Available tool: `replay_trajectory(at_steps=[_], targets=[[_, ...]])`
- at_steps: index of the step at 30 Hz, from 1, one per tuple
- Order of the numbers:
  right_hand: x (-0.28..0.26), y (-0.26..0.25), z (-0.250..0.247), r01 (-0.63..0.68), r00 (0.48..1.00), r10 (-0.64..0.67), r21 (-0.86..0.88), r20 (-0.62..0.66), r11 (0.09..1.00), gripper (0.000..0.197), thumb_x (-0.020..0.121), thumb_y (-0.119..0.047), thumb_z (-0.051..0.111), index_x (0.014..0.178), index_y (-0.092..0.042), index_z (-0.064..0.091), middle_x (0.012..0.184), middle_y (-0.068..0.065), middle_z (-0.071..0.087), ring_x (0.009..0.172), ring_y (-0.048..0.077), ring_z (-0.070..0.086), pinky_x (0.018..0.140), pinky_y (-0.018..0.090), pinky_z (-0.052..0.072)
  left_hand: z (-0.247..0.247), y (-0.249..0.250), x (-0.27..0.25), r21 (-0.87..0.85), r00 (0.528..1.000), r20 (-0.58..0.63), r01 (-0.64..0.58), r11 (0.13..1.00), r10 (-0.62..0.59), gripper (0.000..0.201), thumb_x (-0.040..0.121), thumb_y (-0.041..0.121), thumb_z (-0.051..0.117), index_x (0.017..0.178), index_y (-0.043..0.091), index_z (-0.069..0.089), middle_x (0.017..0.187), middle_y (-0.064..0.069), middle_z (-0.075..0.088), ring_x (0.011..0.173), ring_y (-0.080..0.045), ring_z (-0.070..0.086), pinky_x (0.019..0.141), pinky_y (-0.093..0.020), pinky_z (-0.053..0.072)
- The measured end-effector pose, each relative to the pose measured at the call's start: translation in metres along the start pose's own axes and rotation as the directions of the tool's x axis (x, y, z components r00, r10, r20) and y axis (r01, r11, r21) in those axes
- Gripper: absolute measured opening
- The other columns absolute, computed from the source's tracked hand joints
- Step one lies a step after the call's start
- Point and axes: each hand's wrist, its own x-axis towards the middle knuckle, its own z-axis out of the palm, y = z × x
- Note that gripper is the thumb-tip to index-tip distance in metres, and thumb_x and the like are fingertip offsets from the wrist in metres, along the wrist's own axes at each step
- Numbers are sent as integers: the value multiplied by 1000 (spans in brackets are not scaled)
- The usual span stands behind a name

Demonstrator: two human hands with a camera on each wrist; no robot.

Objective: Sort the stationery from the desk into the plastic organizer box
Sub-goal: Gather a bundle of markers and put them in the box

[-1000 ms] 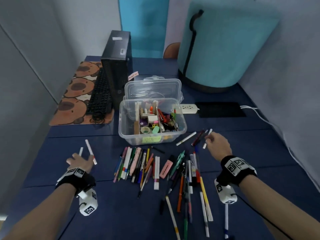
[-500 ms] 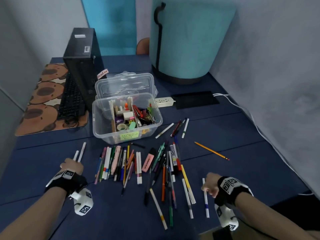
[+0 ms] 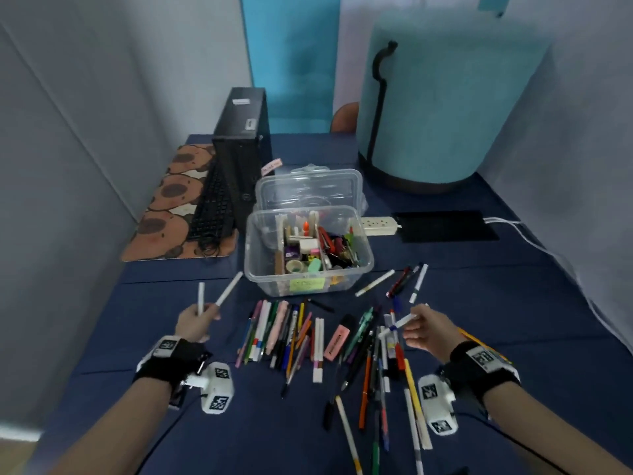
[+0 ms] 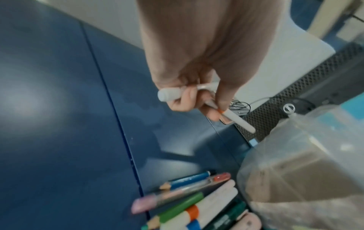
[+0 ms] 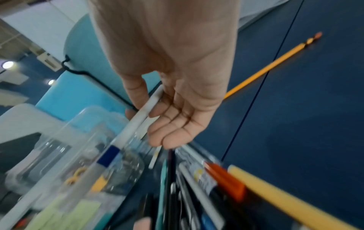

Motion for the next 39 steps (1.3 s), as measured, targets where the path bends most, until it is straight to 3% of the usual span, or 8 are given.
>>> replay_trajectory(at_steps=[4, 9, 17, 20, 23, 28, 35, 39], targets=[[7, 13, 46, -78, 990, 78, -8, 116, 997, 34, 100, -21, 39, 68, -10, 43, 65, 12, 44, 60, 27, 47, 61, 36, 42, -3, 4, -23, -322, 964, 253, 168, 932, -86, 27, 99, 10, 46, 122, -3, 54, 71, -5, 51, 45, -9, 46, 31, -13, 24], [12, 15, 94, -145, 951, 159, -69, 267, 987, 34, 97, -16, 36, 64, -11, 39, 56, 9, 37, 50, 19, 36, 54, 29, 28, -9, 6, -53, -524, 842, 522, 444, 727, -138, 19, 97, 5, 36, 96, 3, 54, 62, -8, 57, 48, -16, 60, 35, -16, 38], [18, 5, 138, 11, 966, 67, -299, 251, 954, 21, 95, -12, 46, 75, -4, 51, 54, 5, 38, 41, 15, 32, 41, 21, 25, -13, 0, -45, -500, 926, 330, 337, 797, -185, 46, 100, 43, 40, 63, 16, 38, 43, -1, 37, 35, -14, 41, 37, -16, 36], [20, 2, 143, 70, 956, 54, -399, 290, 914, 11, 90, -9, 52, 80, -4, 52, 56, 5, 34, 38, 14, 27, 40, 20, 22, -14, 1, -41, -358, 963, 227, 220, 907, -144, 32, 102, 23, 42, 74, 8, 45, 60, -11, 52, 46, -19, 62, 46, -26, 54], [23, 4, 145, 77, 944, 82, -455, 320, 887, 11, 90, -7, 56, 81, -4, 50, 54, 3, 32, 36, 12, 24, 37, 20, 21, -2, -2, -29, -123, 957, 262, 163, 979, -126, 10, 97, 2, 38, 102, 6, 45, 71, -12, 53, 47, -17, 49, 45, -23, 41], [19, 7, 170, 128, 909, 129, -561, 396, 818, 8, 95, -13, 54, 93, -5, 57, 53, 2, 36, 34, 10, 23, 38, 18, 19, 29, -12, -17, 472, 988, 157, -68, 879, -7, 22, 90, 35, 58, 95, 15, 51, 95, -7, 61, 80, -20, 53, 69, -25, 41], [23, 18, 244, 357, 862, 58, -684, 504, 636, 19, 95, -27, 49, 83, -14, 55, 93, 21, 69, 35, 13, 43, 39, 24, 33, 26, -25, -9, 579, 991, 131, -44, 814, -40, 30, 80, 37, 68, 85, 19, 45, 88, -1, 58, 80, -20, 55, 68, -25, 39], [38, 25, 271, 338, 928, -38, -792, 371, 508, 25, 89, -29, 55, 100, -8, 63, 109, 16, 68, 91, 24, 64, 75, 32, 51, 17, -36, -1, 588, 991, 130, -43, 808, -42, 28, 81, 36, 68, 85, 20, 45, 86, 1, 57, 80, -18, 54, 68, -24, 38]])
